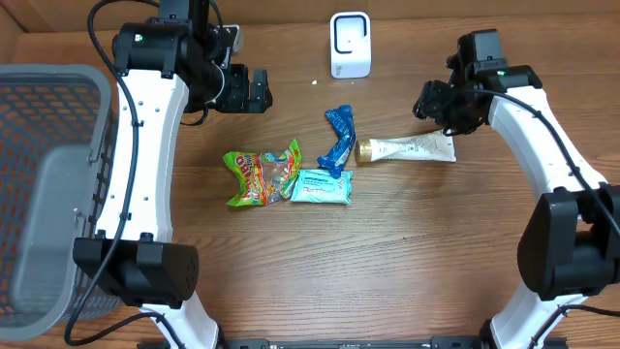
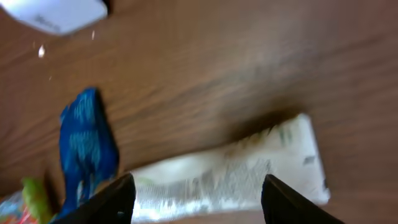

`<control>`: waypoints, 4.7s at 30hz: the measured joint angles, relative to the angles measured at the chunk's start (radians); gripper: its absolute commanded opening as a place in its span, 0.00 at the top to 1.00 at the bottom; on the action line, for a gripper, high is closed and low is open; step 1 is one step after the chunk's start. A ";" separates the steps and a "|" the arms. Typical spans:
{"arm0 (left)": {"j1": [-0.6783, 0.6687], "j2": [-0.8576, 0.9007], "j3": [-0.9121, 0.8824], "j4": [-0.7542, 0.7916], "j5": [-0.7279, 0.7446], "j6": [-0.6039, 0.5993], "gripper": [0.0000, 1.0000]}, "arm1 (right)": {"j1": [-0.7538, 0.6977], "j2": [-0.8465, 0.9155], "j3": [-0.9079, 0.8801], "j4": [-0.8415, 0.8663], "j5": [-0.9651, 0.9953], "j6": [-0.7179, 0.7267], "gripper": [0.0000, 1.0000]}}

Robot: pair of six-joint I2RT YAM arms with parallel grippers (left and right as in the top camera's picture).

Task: Scan the item barcode
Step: 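Release the tube and lift the right gripper above it, then lower the right gripper toward the tube's cap end near the wipes, then grasp the white tube's cap end with the right gripper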

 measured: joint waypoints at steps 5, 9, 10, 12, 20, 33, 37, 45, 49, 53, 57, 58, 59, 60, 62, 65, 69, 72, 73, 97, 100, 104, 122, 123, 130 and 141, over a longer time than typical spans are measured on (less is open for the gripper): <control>0.000 0.000 0.000 0.000 0.000 0.000 0.00 | 0.000 0.047 0.000 0.038 0.047 -0.048 0.34; 0.000 0.000 0.000 0.000 0.000 0.000 0.00 | 0.000 0.112 0.000 0.045 0.062 -0.083 0.33; 0.000 0.000 0.000 0.000 0.000 0.000 0.00 | 0.000 0.128 0.000 0.045 0.064 -0.089 0.33; 0.000 0.000 0.000 0.000 0.000 0.000 0.00 | 0.000 0.154 0.000 0.037 0.064 -0.095 0.33; 0.000 0.000 0.000 0.000 0.000 0.000 0.00 | 0.000 0.182 0.001 -0.072 0.063 -0.104 0.32; 0.000 0.000 0.000 0.000 0.000 0.000 0.00 | 0.000 0.182 0.003 -0.495 0.022 -0.110 0.28; 0.000 0.000 0.000 0.000 0.000 0.000 0.00 | 0.000 0.182 0.006 -0.529 0.010 -0.130 0.27; 0.000 0.000 0.000 0.000 0.000 0.000 0.00 | 0.042 0.148 0.122 -0.584 -0.032 -0.225 0.23; 0.000 0.000 0.000 0.000 0.000 0.000 0.00 | 0.123 0.055 0.135 -0.610 -0.077 -0.277 0.23; 0.000 0.000 0.000 0.000 0.000 0.000 0.00 | 0.223 -0.004 0.143 -0.642 -0.103 -0.301 0.23; 0.000 0.000 0.000 0.000 0.000 0.000 0.00 | 0.307 -0.005 0.117 -0.594 -0.115 -0.310 0.24; 0.000 0.000 0.000 0.000 0.000 0.000 0.00 | 0.321 -0.005 0.106 -0.586 -0.117 -0.313 0.24; 0.000 0.000 0.000 0.000 0.000 0.000 0.00 | 0.338 -0.005 0.085 -0.576 -0.119 -0.314 0.23; 0.000 0.000 0.000 0.000 0.000 0.000 0.01 | 0.349 -0.005 0.067 -0.571 -0.121 -0.315 0.24; 0.000 0.000 0.000 0.000 0.000 0.000 0.00 | 0.364 -0.005 0.023 -0.555 -0.121 -0.317 0.24; 0.000 0.000 0.000 0.000 0.000 0.000 0.00 | 0.365 -0.005 -0.035 -0.509 -0.121 -0.318 0.25; 0.000 0.000 0.000 0.000 0.000 0.000 0.00 | 0.365 -0.005 -0.100 -0.423 -0.121 -0.321 0.27; 0.000 0.000 0.000 0.000 0.000 0.000 0.00 | 0.365 -0.005 -0.129 -0.344 -0.121 -0.320 0.28; 0.000 0.000 0.000 0.000 0.000 0.000 0.00 | 0.365 -0.005 -0.134 -0.321 -0.121 -0.321 0.28; 0.000 0.000 0.000 0.000 0.000 0.000 0.00 | 0.129 -0.005 -0.122 -0.082 -0.021 -0.268 0.16; 0.000 0.000 0.000 0.000 0.000 0.000 0.00 | 0.131 -0.005 -0.081 -0.172 -0.042 -0.333 0.16; 0.000 0.000 0.000 0.000 0.000 0.000 0.00 | 0.175 -0.005 -0.056 -0.270 -0.092 -0.420 0.21; 0.000 0.000 0.000 0.000 0.000 0.000 0.00 | 0.326 -0.005 -0.131 -0.377 -0.147 -0.412 0.26; 0.000 0.000 0.000 0.000 0.000 0.000 0.00 | 0.326 -0.005 -0.140 -0.375 -0.146 -0.409 0.27; 0.000 0.000 0.000 0.000 0.000 0.000 0.00 | 0.326 -0.005 -0.178 -0.360 -0.153 -0.399 0.28; 0.000 0.000 0.000 0.000 0.000 0.000 0.00 | 0.326 -0.005 -0.178 -0.339 -0.170 -0.398 0.28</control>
